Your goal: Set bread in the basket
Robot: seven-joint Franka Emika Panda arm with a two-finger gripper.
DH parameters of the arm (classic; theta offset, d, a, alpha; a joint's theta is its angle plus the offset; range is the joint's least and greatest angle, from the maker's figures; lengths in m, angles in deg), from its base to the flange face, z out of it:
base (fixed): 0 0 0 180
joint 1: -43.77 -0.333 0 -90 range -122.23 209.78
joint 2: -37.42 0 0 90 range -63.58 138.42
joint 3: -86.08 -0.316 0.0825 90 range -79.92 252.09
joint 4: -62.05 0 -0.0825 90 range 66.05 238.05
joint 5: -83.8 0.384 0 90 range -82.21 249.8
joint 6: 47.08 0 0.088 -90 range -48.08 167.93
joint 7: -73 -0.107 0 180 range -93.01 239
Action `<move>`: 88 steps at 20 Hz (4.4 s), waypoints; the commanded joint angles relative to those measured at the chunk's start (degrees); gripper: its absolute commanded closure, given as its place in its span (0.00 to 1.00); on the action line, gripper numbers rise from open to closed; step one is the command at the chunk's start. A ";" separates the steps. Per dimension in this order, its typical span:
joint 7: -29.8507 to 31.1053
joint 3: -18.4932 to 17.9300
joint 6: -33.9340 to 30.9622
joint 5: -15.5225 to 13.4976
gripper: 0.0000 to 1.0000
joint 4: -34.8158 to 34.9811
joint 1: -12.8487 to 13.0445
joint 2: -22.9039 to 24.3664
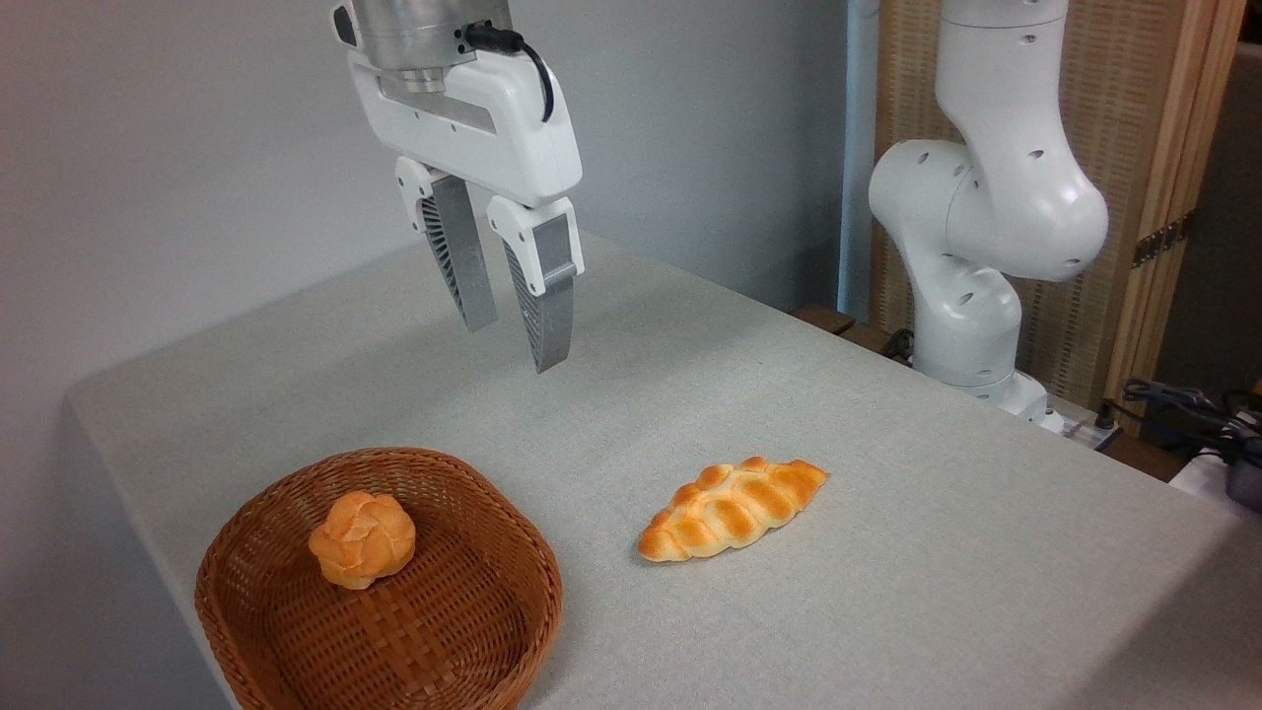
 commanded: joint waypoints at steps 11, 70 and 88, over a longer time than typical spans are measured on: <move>-1.25 -1.05 -0.99 -0.06 0.00 -0.82 0.24 0.16; -8.37 -5.35 20.93 6.00 0.61 42.97 0.85 15.46; 3.57 -3.51 19.91 0.99 0.58 -4.69 2.70 -15.65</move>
